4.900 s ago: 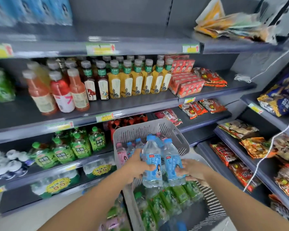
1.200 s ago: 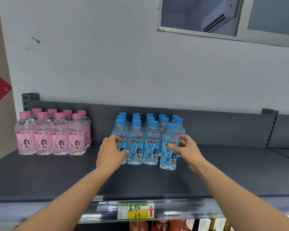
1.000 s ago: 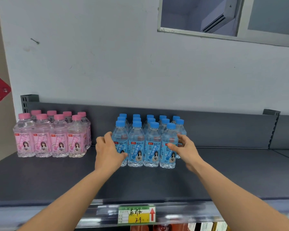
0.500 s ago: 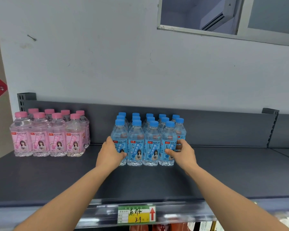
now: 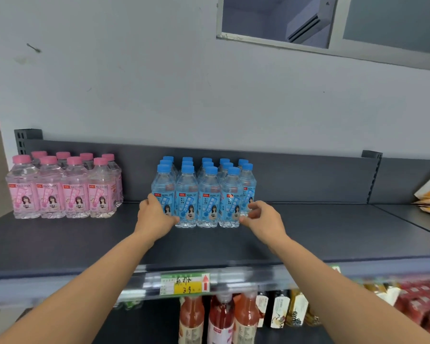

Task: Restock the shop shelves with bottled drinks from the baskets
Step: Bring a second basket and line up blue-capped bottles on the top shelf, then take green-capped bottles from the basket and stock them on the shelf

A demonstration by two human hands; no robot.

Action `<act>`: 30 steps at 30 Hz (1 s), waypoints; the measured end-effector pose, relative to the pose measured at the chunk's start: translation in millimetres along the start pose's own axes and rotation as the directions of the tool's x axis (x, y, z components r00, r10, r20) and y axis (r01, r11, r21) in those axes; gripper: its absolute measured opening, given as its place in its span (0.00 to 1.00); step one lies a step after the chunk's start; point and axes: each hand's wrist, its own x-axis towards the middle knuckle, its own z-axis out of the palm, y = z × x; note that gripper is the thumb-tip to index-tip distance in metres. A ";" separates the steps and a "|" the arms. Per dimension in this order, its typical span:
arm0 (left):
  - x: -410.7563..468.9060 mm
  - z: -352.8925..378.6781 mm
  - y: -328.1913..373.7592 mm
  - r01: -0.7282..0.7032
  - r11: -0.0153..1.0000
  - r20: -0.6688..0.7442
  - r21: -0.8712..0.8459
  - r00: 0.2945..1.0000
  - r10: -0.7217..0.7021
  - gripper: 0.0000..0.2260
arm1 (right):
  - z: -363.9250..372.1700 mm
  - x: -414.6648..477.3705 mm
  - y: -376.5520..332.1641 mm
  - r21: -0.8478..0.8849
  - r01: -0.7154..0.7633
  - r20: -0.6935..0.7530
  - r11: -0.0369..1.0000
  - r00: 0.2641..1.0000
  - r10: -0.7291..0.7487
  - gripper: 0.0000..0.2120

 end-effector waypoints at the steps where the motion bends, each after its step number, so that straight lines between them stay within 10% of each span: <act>1: -9.8 1.2 5.3 -0.025 1.000 -0.014 0.004 1.000 0.025 0.28 | -7.6 -8.9 4.0 0.007 0.025 -0.016 1.000 1.000 -0.024 0.19; 12: -177.8 71.0 56.6 -0.316 0.935 0.138 0.161 0.945 0.296 0.22 | -108.2 -147.5 82.3 -0.188 0.105 -0.019 0.977 0.994 -0.110 0.07; 30: -407.5 202.9 -13.1 -0.569 0.792 0.672 0.221 0.677 0.299 0.11 | -203.0 -368.4 248.3 -0.492 -0.436 0.036 0.754 0.855 0.518 0.04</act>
